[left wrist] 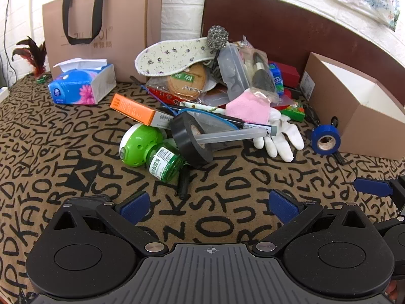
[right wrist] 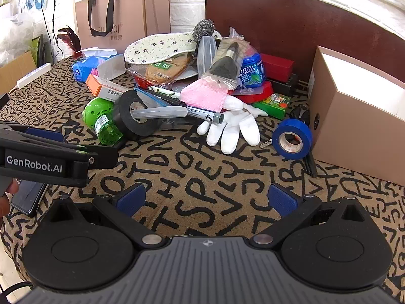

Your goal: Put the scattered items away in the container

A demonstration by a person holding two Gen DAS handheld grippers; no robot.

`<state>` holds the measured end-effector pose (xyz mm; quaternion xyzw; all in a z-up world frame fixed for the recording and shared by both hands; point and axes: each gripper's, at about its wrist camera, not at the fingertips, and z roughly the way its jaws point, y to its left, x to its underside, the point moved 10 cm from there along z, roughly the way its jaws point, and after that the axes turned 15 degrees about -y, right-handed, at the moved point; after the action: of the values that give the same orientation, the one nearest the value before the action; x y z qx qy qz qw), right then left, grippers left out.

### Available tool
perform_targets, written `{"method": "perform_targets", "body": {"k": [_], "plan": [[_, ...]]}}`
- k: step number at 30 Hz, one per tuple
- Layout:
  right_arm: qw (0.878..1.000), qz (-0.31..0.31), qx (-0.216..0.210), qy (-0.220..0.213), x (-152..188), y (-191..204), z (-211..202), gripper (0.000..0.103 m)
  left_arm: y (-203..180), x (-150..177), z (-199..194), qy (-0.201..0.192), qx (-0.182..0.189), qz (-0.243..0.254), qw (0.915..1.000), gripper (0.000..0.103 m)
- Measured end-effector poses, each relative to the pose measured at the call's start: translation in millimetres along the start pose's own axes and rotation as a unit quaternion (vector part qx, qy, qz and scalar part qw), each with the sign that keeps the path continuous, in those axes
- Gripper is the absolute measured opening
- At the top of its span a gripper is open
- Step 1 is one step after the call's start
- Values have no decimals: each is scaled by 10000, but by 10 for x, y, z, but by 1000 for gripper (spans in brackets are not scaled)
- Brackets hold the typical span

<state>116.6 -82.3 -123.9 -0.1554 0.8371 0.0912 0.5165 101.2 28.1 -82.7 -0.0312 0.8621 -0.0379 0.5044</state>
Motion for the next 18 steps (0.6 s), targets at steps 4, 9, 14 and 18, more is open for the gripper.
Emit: {"method": "perform_targets", "body": {"k": [4,9,14,18], "plan": [[10000,-9,-27,34,5,30,43,103,31,-1,36,22,28,-42,10000,103],[9999,-24,-88,72,12,80,104,103,93,9,93,79,-16,-67,9999,103],[9997,20,-236,67,1,150,179,103,174,15,134,128,-11,-123,9998,103],[9982,96,-594,-69,-61,301,255,102,313,-36,174,65,31,-332,9994,103]]}}
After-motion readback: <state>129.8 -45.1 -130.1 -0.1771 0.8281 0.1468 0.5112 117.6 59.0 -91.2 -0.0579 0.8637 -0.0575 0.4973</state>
